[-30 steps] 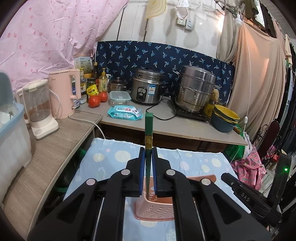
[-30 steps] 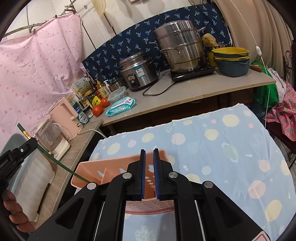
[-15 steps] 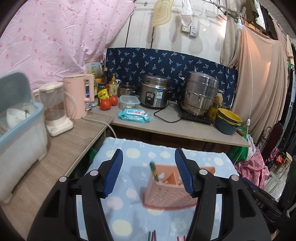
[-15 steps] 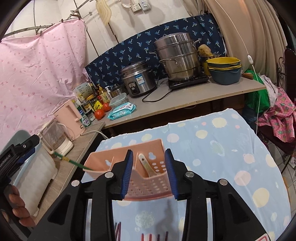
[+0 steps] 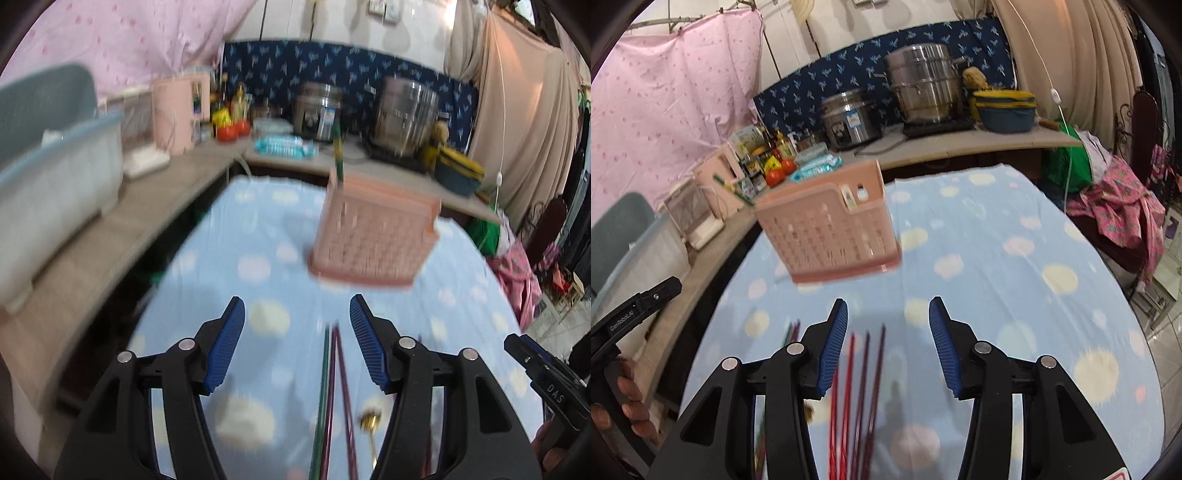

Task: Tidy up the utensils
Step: 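Open the left tool dropping the chopstick while the right tool releases the spoon into the holder, then grasp the other green chopstick with the left tool while the right tool grasps a dark red chopstick, then lift and carry both chopsticks over the pink holder with both tools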

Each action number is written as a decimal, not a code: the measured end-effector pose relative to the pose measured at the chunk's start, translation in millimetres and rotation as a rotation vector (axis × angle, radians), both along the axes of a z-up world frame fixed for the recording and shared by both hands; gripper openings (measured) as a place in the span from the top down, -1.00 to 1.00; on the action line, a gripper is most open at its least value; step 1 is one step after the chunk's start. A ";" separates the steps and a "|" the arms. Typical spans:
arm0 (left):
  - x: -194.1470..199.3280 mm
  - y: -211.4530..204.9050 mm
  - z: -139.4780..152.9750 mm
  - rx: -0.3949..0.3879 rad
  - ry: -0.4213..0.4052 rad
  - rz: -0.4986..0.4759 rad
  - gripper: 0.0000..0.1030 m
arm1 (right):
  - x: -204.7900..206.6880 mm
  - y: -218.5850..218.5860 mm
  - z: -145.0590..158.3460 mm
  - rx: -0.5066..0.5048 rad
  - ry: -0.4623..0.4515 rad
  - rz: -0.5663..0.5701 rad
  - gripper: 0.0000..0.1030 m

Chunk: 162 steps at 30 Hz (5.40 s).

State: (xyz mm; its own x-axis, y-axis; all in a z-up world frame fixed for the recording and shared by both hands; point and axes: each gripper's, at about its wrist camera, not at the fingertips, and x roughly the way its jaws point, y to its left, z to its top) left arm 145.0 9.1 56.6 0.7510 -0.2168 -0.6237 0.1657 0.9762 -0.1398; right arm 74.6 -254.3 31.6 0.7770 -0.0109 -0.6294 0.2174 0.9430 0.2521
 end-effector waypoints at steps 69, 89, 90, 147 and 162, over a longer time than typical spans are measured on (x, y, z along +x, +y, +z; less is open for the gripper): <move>-86.6 0.4 -118.4 0.127 0.213 -0.080 0.31 | -73.7 61.6 -98.5 -0.056 0.219 0.058 0.79; -102.5 7.8 -109.8 0.033 0.226 -0.117 0.86 | -86.2 61.0 -94.4 -0.048 0.207 0.072 0.87; -103.8 8.3 -107.2 0.032 0.220 -0.115 0.87 | -87.4 60.4 -92.4 -0.048 0.201 0.071 0.87; 117.9 -74.6 193.4 -0.201 -0.419 -0.109 0.87 | 142.9 -41.0 193.9 0.082 -0.464 0.003 0.87; 164.4 -86.4 117.8 -0.128 -0.268 -0.090 0.87 | 205.5 -26.7 110.4 0.079 -0.267 0.040 0.86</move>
State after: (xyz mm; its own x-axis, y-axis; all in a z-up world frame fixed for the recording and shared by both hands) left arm 309.4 -77.3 174.4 0.8594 -0.3539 -0.3691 0.2983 0.9332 -0.2002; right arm 280.1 -281.0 142.0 0.9143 0.0640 -0.4000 0.0965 0.9246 0.3684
